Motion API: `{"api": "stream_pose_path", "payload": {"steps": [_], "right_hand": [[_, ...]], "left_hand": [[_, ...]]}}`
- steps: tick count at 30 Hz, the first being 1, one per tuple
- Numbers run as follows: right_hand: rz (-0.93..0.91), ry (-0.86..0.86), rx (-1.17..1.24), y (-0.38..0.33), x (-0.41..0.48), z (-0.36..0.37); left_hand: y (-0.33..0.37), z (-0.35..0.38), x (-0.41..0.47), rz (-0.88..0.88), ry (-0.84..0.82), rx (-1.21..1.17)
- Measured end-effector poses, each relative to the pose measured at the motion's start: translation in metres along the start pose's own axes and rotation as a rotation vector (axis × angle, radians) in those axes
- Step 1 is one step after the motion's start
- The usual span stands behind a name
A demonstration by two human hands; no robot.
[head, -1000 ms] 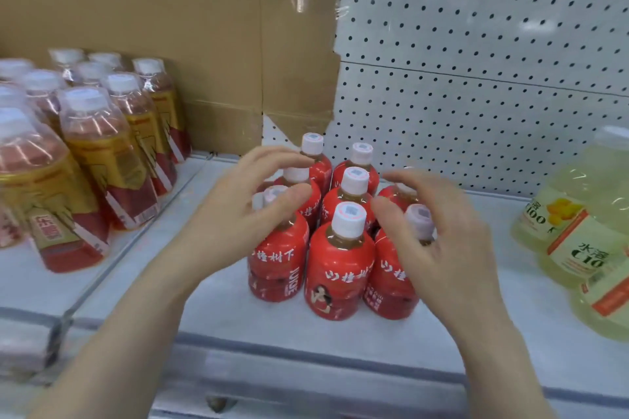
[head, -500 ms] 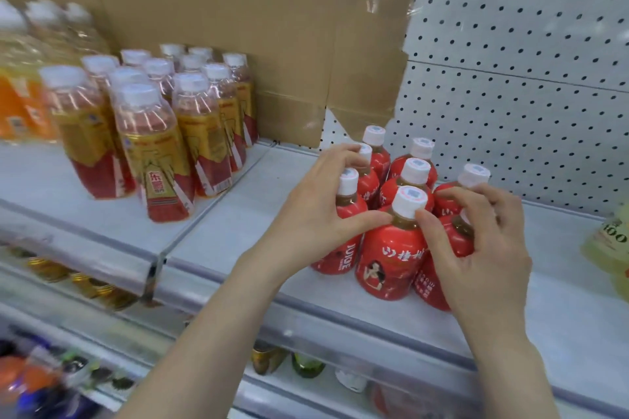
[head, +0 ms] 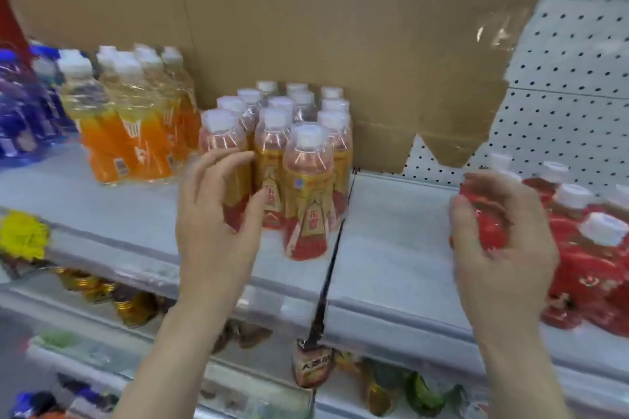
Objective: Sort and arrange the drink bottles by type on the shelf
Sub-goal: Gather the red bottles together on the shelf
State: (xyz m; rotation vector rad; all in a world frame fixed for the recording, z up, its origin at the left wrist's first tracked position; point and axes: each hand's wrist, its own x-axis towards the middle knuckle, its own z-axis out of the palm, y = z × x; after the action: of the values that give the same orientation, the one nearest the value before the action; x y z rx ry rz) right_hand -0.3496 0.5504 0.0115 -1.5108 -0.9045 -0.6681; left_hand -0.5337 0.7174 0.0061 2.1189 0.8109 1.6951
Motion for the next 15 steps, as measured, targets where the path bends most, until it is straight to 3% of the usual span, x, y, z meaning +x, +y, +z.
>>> {"api": "stream_pose_path", "payload": {"steps": [3,8,12,15], "right_hand": [[-0.014,-0.182,-0.007,-0.028,0.001,0.06],[0.114,-0.418,-0.131,-0.064,0.02,0.123],[0.128,-0.507,-0.331,-0.076,0.032,0.135],[0.215,-0.691,-0.214,-0.074,0.044,0.12]], "left_hand": [[-0.045,-0.021,0.033,-0.079,-0.025,-0.007],[-0.072,-0.02,0.086,-0.173,-0.241,-0.114],[-0.075,-0.018,0.108,-0.127,-0.422,-0.098],[-0.079,-0.024,0.117,-0.118,-0.49,-0.129]]}}
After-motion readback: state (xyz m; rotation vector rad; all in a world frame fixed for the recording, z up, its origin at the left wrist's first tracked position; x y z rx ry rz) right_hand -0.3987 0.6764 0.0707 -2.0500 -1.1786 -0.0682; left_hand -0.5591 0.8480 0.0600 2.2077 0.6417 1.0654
